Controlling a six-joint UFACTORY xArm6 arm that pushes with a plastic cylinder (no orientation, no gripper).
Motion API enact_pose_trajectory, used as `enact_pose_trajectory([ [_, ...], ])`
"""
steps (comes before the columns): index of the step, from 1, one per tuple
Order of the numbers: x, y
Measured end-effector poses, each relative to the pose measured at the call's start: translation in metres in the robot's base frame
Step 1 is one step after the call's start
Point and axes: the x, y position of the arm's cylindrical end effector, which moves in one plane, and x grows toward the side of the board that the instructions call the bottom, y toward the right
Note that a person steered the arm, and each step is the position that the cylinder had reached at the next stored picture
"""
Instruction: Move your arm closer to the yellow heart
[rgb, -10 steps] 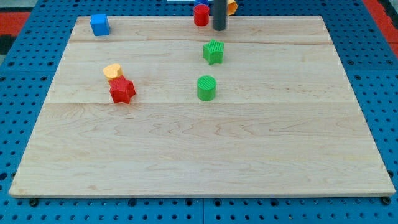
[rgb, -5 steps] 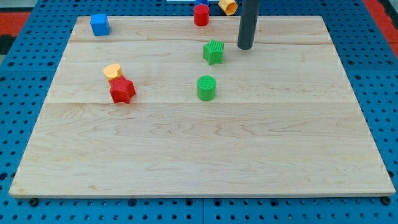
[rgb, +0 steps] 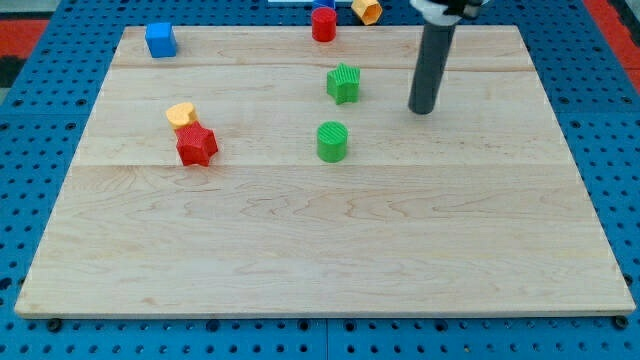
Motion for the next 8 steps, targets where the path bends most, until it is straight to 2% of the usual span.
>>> enact_pose_trajectory([
  [1, 0.018, -0.010],
  [3, 0.015, -0.020],
  [4, -0.011, -0.054],
  [7, -0.027, -0.287],
  [8, -0.013, -0.333],
])
